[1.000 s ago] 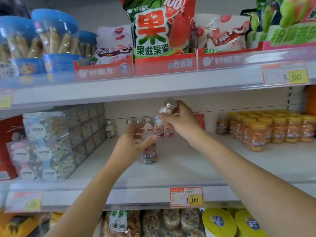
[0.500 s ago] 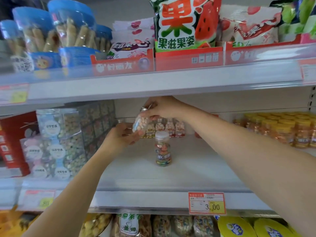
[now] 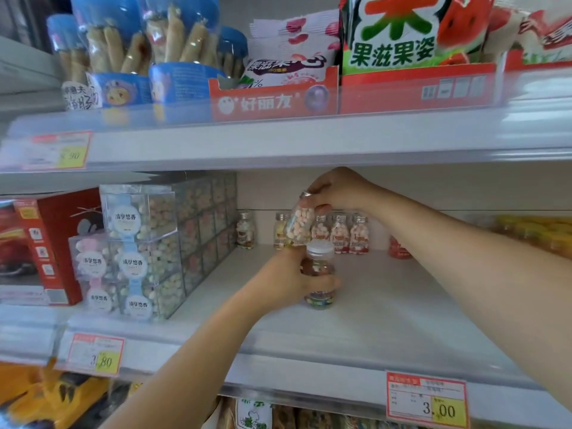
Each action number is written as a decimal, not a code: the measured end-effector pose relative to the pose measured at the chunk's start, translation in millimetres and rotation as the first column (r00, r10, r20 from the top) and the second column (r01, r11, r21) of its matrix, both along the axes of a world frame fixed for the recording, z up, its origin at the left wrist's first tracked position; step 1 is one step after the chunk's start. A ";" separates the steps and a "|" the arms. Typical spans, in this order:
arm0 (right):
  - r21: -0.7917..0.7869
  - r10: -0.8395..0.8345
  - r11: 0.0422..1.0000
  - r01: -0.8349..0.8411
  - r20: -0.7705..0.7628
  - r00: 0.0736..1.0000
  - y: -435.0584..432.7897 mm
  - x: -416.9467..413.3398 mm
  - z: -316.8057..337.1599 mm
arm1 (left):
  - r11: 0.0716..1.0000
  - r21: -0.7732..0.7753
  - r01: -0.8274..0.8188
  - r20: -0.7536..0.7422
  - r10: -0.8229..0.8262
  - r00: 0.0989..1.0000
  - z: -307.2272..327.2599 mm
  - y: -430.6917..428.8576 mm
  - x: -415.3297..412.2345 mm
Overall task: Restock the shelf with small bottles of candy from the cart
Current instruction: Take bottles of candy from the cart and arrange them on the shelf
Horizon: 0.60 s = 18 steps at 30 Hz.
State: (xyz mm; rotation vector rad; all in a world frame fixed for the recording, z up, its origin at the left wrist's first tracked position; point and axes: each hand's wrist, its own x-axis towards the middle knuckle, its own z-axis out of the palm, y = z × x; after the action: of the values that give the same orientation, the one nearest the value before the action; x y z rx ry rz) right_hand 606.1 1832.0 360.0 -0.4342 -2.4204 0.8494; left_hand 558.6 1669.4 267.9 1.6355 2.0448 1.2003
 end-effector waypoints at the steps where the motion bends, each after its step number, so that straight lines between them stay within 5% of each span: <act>1: -0.001 0.004 1.000 -0.004 -0.014 1.000 0.7 -1.5 0.5 | 1.000 0.004 -0.030 -0.020 0.030 0.999 -0.1 -4.4 -5.8; 7: 0.075 0.110 0.991 -0.110 0.011 0.994 -15.0 -21.5 5.4 | 0.959 0.038 -0.281 -0.085 0.283 0.955 -1.6 -39.0 -41.0; 12: 0.229 0.155 0.952 -0.204 0.216 0.964 -24.3 -44.0 6.1 | 0.779 0.148 -0.609 -0.167 0.627 0.761 -8.6 -44.2 -61.6; 18: 0.375 0.087 0.891 -0.258 0.416 0.905 -25.3 -49.3 -10.6 | 0.709 0.156 -0.688 -0.153 0.706 0.692 -14.2 -35.8 -67.4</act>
State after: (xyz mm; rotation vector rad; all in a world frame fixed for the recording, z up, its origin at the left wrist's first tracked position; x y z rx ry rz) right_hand 556.8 1806.7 349.4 -0.2291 -2.9531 0.2941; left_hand 491.1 1633.6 253.7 1.0234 2.9411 1.3838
